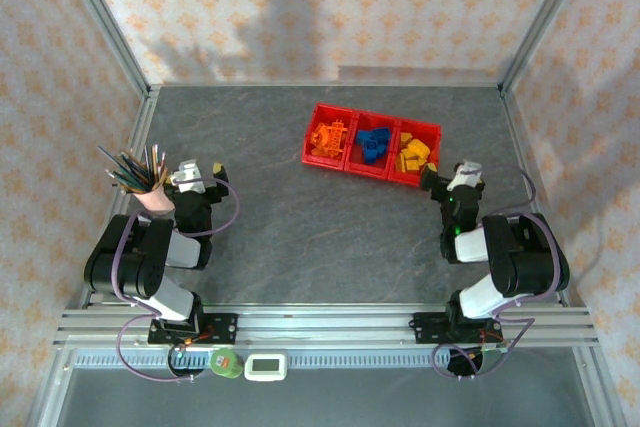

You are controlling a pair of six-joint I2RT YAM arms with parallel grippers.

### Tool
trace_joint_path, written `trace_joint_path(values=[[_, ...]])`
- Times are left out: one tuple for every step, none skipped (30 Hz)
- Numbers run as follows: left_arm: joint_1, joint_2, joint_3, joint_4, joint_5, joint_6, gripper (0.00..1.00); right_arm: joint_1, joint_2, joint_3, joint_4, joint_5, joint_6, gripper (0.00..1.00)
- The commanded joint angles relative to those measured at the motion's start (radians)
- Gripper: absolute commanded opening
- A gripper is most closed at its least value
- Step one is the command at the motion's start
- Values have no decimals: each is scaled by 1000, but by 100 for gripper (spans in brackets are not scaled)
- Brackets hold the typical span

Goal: Sort the legos into containers by color
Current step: Reset both arms

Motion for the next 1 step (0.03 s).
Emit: trace_joint_path(values=[[6, -1, 15, 39, 22, -11, 100, -2, -9, 9, 42, -8, -16, 100]])
